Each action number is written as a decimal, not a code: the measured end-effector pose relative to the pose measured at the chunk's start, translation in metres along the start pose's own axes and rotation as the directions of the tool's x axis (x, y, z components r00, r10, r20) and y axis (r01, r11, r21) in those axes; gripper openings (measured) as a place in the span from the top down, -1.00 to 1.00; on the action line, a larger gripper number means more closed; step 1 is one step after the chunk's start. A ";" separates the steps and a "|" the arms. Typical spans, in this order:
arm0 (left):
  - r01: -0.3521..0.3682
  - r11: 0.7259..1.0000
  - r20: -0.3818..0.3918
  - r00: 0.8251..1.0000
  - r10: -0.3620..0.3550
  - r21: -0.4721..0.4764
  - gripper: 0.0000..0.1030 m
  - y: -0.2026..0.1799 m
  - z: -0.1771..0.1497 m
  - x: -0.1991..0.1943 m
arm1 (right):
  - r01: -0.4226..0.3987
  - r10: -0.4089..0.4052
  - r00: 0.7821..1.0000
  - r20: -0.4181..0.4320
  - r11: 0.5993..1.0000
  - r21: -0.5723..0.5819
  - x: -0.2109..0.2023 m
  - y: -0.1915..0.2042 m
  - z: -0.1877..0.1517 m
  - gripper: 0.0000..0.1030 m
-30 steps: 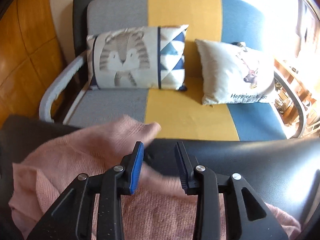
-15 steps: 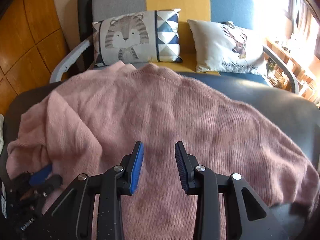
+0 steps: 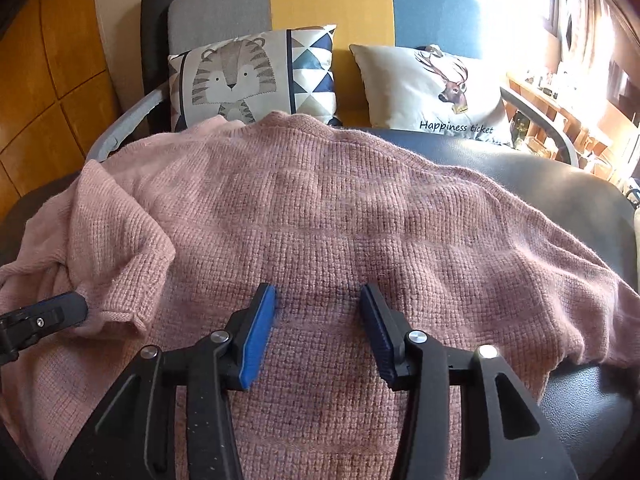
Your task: Fold clothes
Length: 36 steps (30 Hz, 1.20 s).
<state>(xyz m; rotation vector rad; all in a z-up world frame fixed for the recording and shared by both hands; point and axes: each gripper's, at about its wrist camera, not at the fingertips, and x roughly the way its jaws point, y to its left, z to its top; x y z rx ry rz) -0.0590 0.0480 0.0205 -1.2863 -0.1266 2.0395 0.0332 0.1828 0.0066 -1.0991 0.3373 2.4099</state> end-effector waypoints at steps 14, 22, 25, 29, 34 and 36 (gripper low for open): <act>-0.124 0.967 0.006 0.992 0.126 0.222 0.84 -0.040 0.001 -0.005 | -0.001 0.001 1.000 0.005 1.000 0.004 0.000 0.001 -0.001 0.05; -0.086 0.987 0.118 0.991 0.070 0.135 0.85 -0.003 0.023 -0.076 | -0.004 0.004 1.000 0.006 1.000 0.007 0.000 0.000 -0.001 0.05; -0.102 0.991 0.185 0.979 0.084 0.092 0.85 0.020 0.036 -0.114 | 0.000 0.000 1.000 0.006 1.000 0.006 0.001 0.001 -0.001 0.05; -0.158 0.986 0.270 0.953 0.139 0.048 0.85 0.052 0.054 -0.165 | 0.002 -0.002 1.000 0.007 1.000 0.004 0.001 0.001 -0.001 0.05; -0.273 0.962 0.341 0.903 0.261 -0.014 0.84 0.102 0.071 -0.224 | 0.004 -0.004 1.000 0.007 1.000 0.003 0.001 0.001 -0.001 0.05; -0.301 0.952 0.351 0.887 0.300 -0.053 0.85 0.126 0.074 -0.243 | 0.005 -0.005 1.000 0.007 1.000 0.002 0.000 0.001 -0.001 0.05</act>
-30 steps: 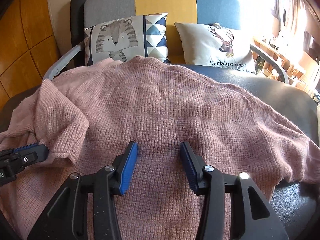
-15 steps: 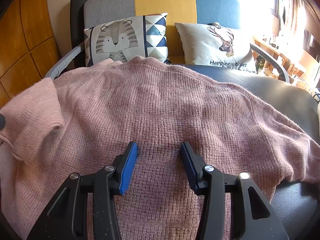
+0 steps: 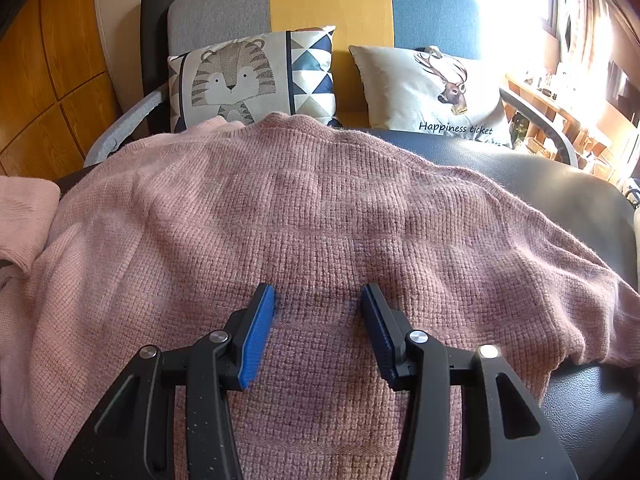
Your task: Fold clothes
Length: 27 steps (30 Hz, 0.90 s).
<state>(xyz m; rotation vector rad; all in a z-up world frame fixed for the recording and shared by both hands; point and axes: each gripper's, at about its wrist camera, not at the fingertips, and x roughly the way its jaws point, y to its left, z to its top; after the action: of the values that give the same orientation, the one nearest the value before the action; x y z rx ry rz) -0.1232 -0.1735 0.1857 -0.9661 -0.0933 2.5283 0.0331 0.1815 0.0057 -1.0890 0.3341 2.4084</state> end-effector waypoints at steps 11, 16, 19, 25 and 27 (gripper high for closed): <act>-0.160 0.982 0.003 0.987 0.161 -0.103 0.84 0.106 0.008 -0.019 | 0.006 -0.006 1.000 0.000 1.000 -0.004 0.000 0.002 0.001 0.05; -0.210 0.964 -0.030 0.978 0.208 -0.162 0.84 0.135 0.002 -0.013 | 0.004 -0.004 1.000 0.000 1.000 -0.003 0.000 0.002 0.000 0.05; -0.239 0.954 -0.053 0.971 0.233 -0.183 0.84 0.146 -0.002 -0.008 | 0.007 -0.007 1.000 0.001 1.000 -0.006 0.000 0.002 0.000 0.05; -0.320 0.935 -0.096 0.947 0.308 -0.155 0.84 0.154 -0.008 0.002 | 0.002 -0.002 1.000 0.001 1.000 -0.002 0.000 0.001 0.000 0.05; -0.332 0.929 -0.106 0.942 0.318 -0.162 0.84 0.158 -0.009 0.004 | 0.001 -0.001 1.000 0.001 1.000 -0.002 0.000 0.000 0.000 0.05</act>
<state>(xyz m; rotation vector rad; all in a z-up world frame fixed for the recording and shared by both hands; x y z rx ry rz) -0.1787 -0.3156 0.1431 -1.2400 -0.1481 2.8163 0.0329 0.1813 0.0058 -1.0889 0.3309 2.4085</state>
